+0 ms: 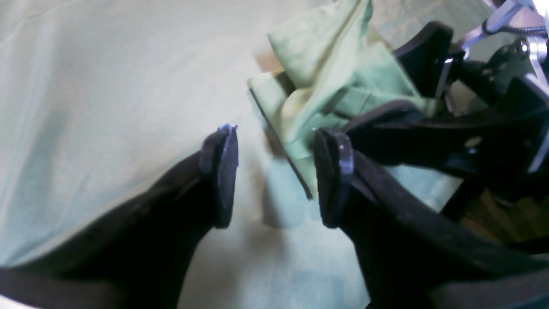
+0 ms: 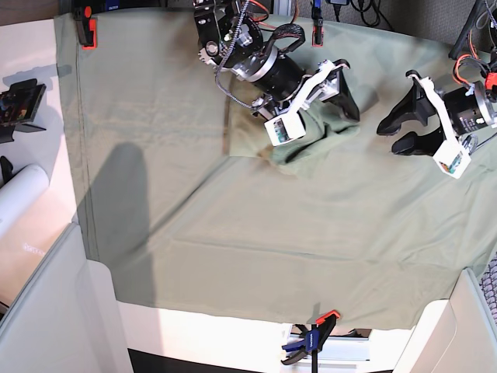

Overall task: Fold the T-shirt properly
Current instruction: 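Grasp the folded bundle with both grippers and fold it in half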

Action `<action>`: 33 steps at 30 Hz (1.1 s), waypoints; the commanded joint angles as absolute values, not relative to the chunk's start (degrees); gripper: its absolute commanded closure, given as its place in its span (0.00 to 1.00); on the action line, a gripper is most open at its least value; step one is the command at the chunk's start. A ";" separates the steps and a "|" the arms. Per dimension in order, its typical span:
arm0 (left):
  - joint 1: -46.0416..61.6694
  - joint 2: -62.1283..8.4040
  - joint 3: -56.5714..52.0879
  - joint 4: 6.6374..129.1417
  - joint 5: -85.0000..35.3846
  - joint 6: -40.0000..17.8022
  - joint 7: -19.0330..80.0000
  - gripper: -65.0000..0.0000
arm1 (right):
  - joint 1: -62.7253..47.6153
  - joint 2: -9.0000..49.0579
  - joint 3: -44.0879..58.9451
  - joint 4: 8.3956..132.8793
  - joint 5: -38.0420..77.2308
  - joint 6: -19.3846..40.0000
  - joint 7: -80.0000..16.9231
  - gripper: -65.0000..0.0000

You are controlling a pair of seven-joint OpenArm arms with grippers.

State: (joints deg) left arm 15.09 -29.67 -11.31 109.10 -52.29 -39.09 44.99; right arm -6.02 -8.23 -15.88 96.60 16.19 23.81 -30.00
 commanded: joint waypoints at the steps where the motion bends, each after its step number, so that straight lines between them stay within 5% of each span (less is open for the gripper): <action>1: 14.61 -30.50 -11.70 109.75 -53.56 -40.00 43.57 0.51 | -5.41 -8.69 -16.75 98.37 17.30 24.47 -28.38 0.34; 16: 14.59 -30.52 -13.82 109.89 -57.06 -40.00 43.62 0.51 | -4.93 -8.60 -21.63 103.59 10.04 24.43 -27.68 0.35; 18: 14.61 -30.55 -15.16 110.34 -58.76 -40.00 43.79 0.56 | -3.99 -8.60 -20.27 103.96 8.21 24.43 -27.11 0.46; 21: 14.66 -30.57 -13.89 112.33 -63.11 -40.00 45.60 0.86 | -1.72 -8.60 -16.73 104.16 7.70 24.40 -27.20 0.97; 23: 14.59 -30.85 -10.09 112.99 -64.23 -40.00 44.84 1.00 | -0.03 -8.54 -13.17 104.14 7.53 24.40 -27.16 1.00; 33: 13.96 -29.82 16.01 112.97 -33.43 -40.00 34.24 1.00 | 10.87 -3.33 1.54 91.44 6.44 24.40 -25.28 1.00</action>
